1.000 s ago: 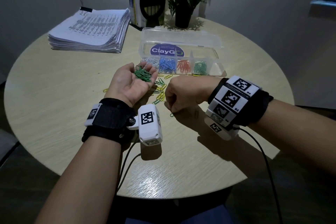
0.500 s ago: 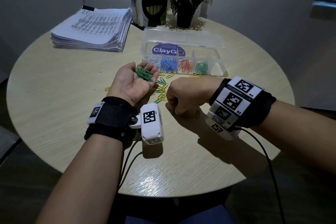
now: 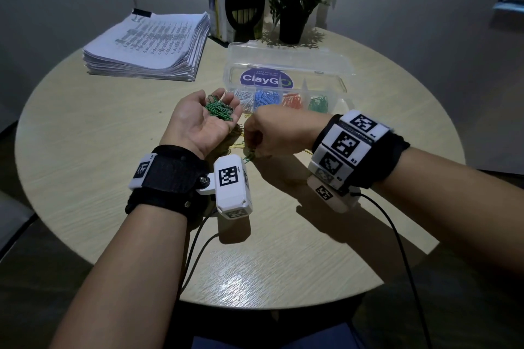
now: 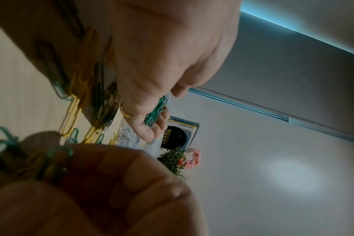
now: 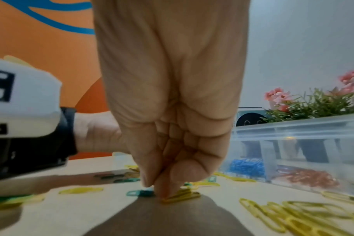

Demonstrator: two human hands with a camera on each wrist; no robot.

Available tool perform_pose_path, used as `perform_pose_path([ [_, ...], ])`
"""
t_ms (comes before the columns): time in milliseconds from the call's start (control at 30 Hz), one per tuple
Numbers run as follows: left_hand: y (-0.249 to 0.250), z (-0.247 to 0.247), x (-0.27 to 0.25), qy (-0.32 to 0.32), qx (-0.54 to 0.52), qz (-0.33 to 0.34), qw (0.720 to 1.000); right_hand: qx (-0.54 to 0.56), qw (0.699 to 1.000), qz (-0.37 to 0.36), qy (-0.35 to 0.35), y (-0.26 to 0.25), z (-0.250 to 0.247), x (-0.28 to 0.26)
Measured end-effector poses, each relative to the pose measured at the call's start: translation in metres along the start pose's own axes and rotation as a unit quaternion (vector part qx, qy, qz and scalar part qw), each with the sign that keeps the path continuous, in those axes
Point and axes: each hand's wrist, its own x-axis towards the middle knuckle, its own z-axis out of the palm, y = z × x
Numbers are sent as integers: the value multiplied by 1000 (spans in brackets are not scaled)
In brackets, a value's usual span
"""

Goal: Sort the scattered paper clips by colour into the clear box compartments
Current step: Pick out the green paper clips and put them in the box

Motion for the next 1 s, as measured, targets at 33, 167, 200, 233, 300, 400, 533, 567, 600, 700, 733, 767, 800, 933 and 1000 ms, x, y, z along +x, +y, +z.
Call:
perform_pose_path([
  [33, 2, 0, 0, 0, 0, 4, 1000, -7, 1000, -9, 2, -3, 2, 2],
  [167, 7, 0, 2, 2, 0, 7, 1000, -34, 999, -29, -16, -12, 6, 10],
  [200, 8, -1, 3, 3, 0, 6, 1000, -43, 998, -32, -20, -13, 6, 11],
  [233, 9, -2, 4, 5, 0, 5, 1000, -50, 998, -32, -26, -13, 6, 11],
  [300, 10, -3, 5, 6, 1, 2, 1000, -63, 997, -26, -47, -14, 7, 11],
  [400, 12, -5, 6, 3, 2, 2, 1000, -75, 995, -23, -63, -14, 10, 12],
  [533, 11, -9, 6, 1, 1, -2, 1000, -43, 997, -21, -54, -11, 7, 12],
  [567, 11, -10, 6, 1, 3, -3, 1000, -16, 999, -21, -47, -10, 4, 12],
  [600, 10, -10, 6, 0, 2, -6, 1000, 20, 999, -18, -38, -8, -1, 12],
  [700, 10, -10, 7, -3, -19, -14, 1000, 128, 991, 5, 31, -4, -17, 16],
  [733, 9, -9, 6, -7, -26, -16, 1000, 156, 986, 11, 64, -4, -21, 19],
  [767, 8, -8, 5, -11, -30, -19, 999, 173, 981, 18, 91, -5, -26, 24],
  [800, 6, -7, 4, -16, -32, -22, 999, 179, 977, 23, 113, -6, -29, 29],
  [933, 0, -5, 1, -20, -45, -33, 998, 118, 979, 34, 164, -13, -33, 45],
  [1000, 0, -6, 1, -7, -37, -31, 999, 102, 975, 42, 193, -13, -36, 47],
])
